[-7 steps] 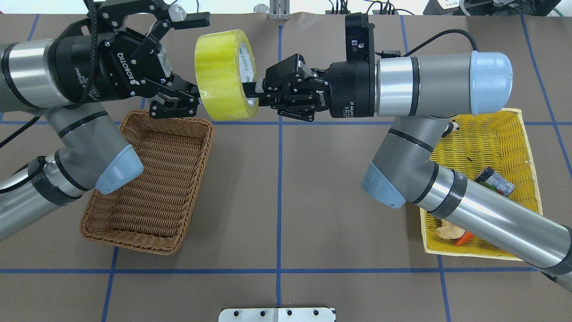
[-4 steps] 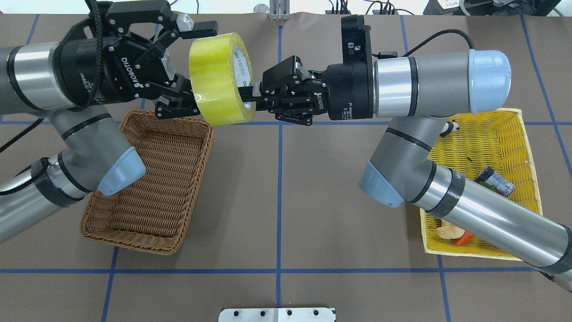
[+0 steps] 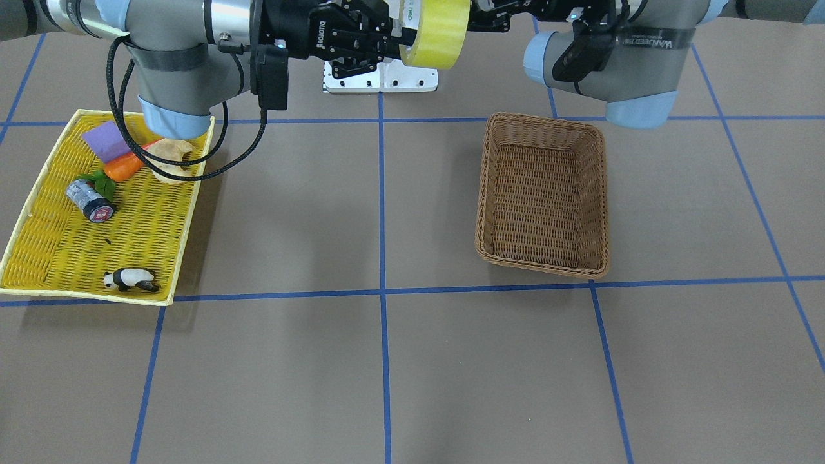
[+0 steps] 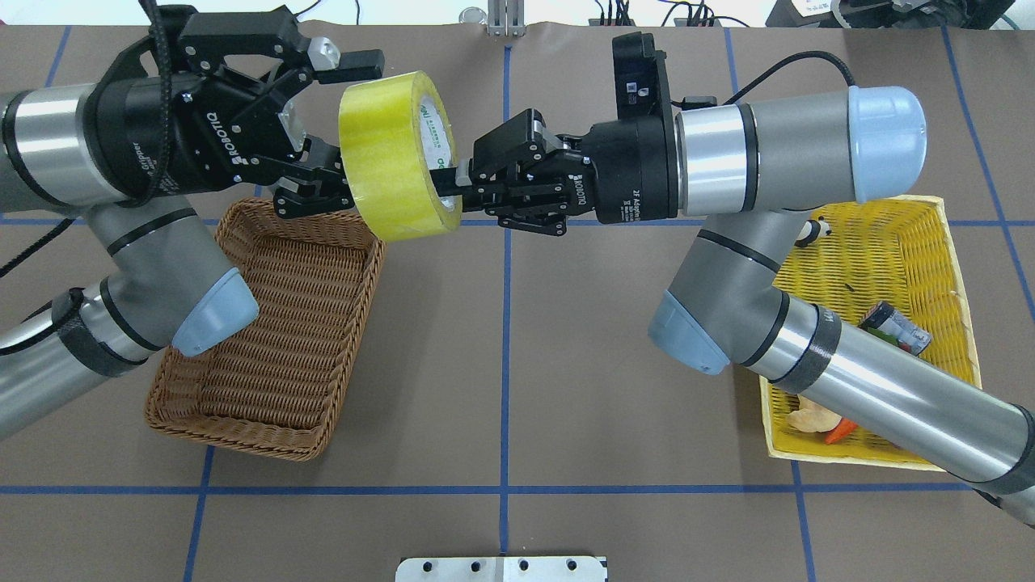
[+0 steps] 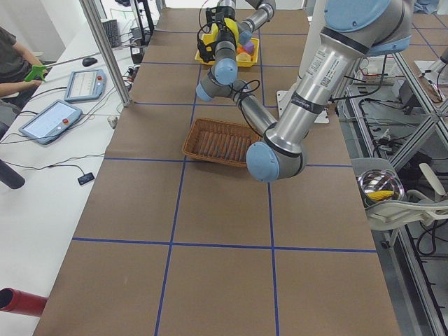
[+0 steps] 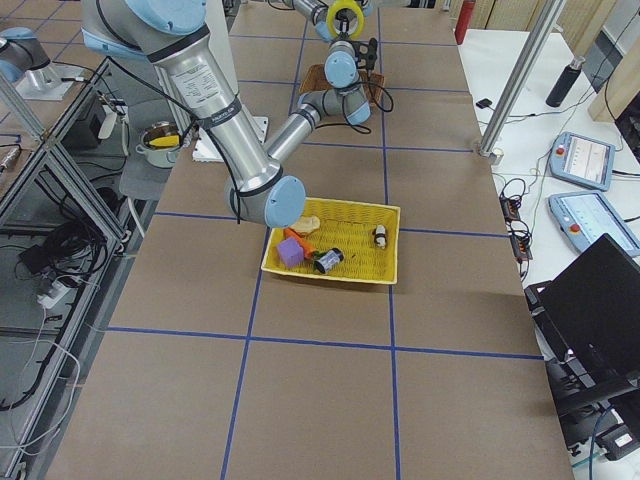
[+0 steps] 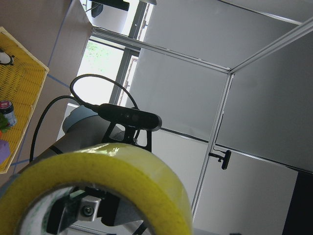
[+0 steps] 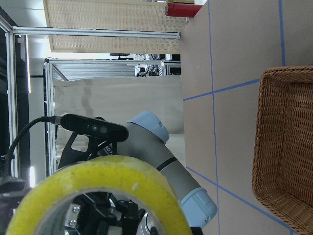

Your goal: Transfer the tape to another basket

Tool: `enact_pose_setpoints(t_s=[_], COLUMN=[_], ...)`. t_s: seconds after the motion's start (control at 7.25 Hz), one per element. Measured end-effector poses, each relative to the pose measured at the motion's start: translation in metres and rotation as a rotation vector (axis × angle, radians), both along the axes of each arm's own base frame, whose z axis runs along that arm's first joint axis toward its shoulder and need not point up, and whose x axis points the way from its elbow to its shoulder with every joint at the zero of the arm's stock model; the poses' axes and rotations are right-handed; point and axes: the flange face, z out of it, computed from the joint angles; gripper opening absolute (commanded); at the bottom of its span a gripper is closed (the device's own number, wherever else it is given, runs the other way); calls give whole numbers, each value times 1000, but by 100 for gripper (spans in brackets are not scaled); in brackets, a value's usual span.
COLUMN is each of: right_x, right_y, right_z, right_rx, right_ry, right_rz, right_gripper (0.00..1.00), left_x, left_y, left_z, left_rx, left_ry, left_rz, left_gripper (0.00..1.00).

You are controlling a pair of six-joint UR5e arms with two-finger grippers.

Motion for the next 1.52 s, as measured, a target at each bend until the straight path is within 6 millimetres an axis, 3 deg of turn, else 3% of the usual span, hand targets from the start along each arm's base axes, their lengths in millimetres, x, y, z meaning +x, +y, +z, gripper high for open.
enact_pose_setpoints(t_s=[0.28,0.41,0.55,0.69,1.24,1.52], right_x=[1,1,1,2,6,18], right_y=[0,0,0,0,-1,-4], right_z=[-1,-2,-4,-7,-10,16], right_rx=[1,-1,-9,-24,-40,-29], right_ry=[-3,-3,-6,-10,-21,-29], right_rz=[-2,-4,-10,-20,-25,-12], right_gripper=[0,27,74,100,100,100], left_x=[-2,-3,-4,-5,-8,-15], left_y=[2,3,3,5,7,7], left_z=[0,-1,-1,-3,-4,-2], left_rx=[6,7,9,12,15,18], left_ry=[4,7,10,14,16,17], left_rz=[-1,-1,-2,-2,-3,-14], left_gripper=[22,16,6,3,0,0])
